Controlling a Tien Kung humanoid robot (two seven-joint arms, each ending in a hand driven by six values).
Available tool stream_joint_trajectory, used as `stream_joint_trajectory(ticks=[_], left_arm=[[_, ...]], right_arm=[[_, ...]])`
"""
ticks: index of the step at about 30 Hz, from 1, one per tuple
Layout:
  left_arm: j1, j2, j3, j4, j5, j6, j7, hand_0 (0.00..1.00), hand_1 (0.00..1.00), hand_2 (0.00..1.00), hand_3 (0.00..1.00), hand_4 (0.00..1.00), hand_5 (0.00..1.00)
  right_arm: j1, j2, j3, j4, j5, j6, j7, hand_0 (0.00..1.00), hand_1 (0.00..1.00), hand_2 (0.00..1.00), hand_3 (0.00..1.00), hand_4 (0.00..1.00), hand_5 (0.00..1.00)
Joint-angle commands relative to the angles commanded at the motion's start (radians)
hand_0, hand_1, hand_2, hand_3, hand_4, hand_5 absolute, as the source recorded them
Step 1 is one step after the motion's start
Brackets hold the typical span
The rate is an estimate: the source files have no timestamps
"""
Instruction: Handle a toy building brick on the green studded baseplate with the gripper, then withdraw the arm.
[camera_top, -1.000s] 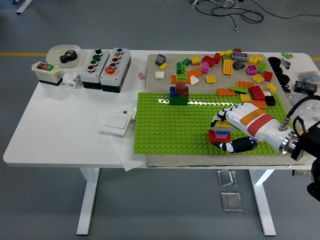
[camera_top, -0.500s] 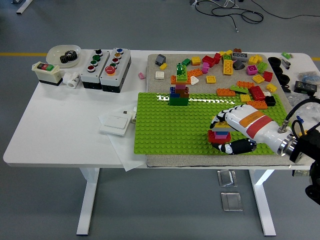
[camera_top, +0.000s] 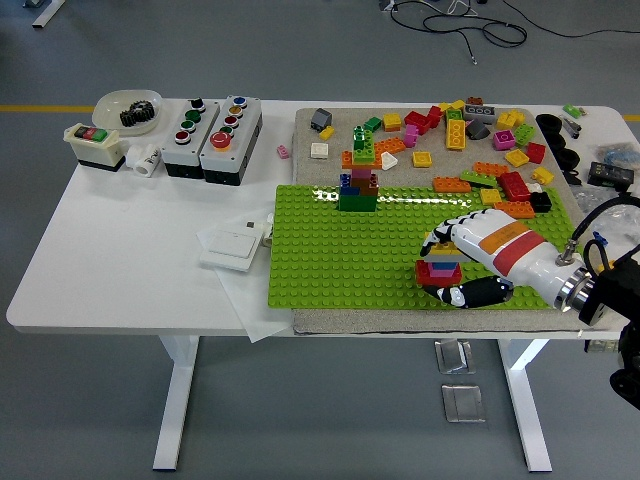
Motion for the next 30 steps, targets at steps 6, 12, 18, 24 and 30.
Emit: stream_joint_trajectory(ticks=[6, 12, 18, 24, 30], left_arm=[[0.000, -0.002, -0.006, 0.000, 0.006, 0.000, 0.002, 0.780, 0.703, 0.628, 0.559, 0.580, 0.608], [-0.001, 0.000, -0.016, 0.000, 0.015, 0.001, 0.002, 0.780, 0.702, 0.629, 0.559, 0.581, 0.610], [-0.001, -0.001, -0.018, 0.000, 0.016, 0.001, 0.001, 0.781, 0.703, 0.629, 0.559, 0.581, 0.610], [-0.003, -0.002, -0.019, 0.000, 0.016, 0.001, 0.000, 0.781, 0.703, 0.629, 0.559, 0.581, 0.610], [-0.002, -0.006, -0.033, 0.000, 0.031, 0.003, -0.001, 0.780, 0.703, 0.629, 0.559, 0.581, 0.609]], right_arm=[[0.001, -0.002, 0.019, 0.004, 0.009, -0.043, 0.011, 0.640, 0.614, 0.663, 0.623, 0.779, 0.417], [-0.005, -0.008, 0.065, 0.004, 0.011, -0.095, 0.006, 0.648, 0.623, 0.707, 0.695, 0.792, 0.422], [-0.014, -0.007, 0.110, -0.016, 0.020, -0.107, -0.002, 0.687, 0.646, 0.726, 0.744, 0.799, 0.423], [-0.017, 0.012, 0.145, -0.094, 0.154, -0.148, 0.001, 0.742, 0.681, 0.754, 0.798, 0.809, 0.418], [-0.034, 0.033, 0.210, -0.164, 0.412, -0.208, 0.053, 0.837, 0.799, 0.861, 0.892, 0.951, 0.593]])
